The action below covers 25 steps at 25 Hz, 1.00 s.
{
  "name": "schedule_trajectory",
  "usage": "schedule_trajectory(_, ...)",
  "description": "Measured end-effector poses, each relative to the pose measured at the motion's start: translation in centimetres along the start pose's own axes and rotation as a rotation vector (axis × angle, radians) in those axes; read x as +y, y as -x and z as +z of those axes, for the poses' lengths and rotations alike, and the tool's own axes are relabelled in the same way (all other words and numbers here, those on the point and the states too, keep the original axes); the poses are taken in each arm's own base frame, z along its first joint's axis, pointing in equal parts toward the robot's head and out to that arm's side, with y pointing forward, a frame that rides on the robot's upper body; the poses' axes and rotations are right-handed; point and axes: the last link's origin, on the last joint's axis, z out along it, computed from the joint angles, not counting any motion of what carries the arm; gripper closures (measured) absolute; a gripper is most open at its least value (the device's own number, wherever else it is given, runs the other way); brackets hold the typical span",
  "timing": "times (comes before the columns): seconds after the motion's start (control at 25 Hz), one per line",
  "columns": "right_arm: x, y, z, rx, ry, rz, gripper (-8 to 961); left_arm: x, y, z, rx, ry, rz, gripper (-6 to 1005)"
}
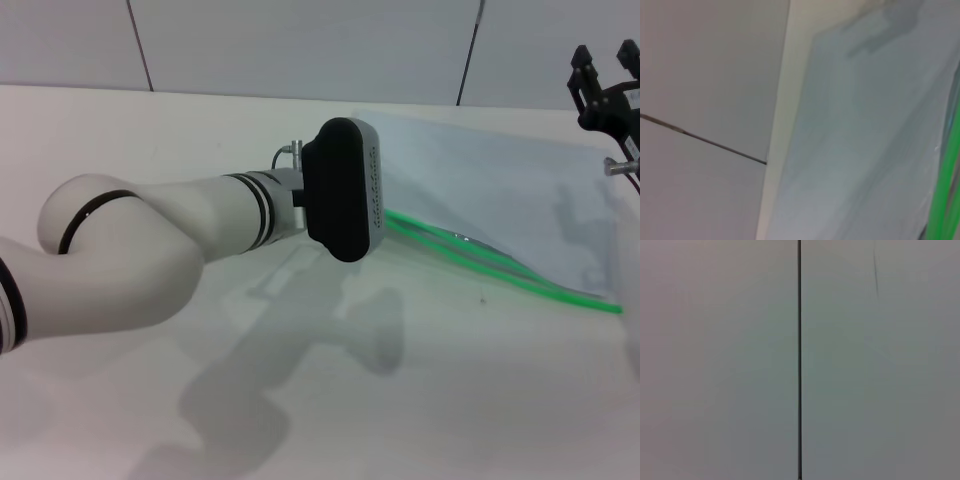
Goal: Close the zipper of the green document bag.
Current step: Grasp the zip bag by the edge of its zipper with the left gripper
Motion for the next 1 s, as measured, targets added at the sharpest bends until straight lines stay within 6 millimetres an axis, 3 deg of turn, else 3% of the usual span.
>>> schedule_trajectory(0.64, 0.21, 0.27, 0.33, -0.007, 0.007, -0.001, 427, -0.81, 0.05, 0.60, 0.003, -0.027, 0.008, 368)
schedule_trajectory(1.0, 0.21, 0.27, 0.33, -0.007, 0.007, -0.001, 427, -0.26, -0.45, 0.91, 0.020, -0.014, 0.019, 371)
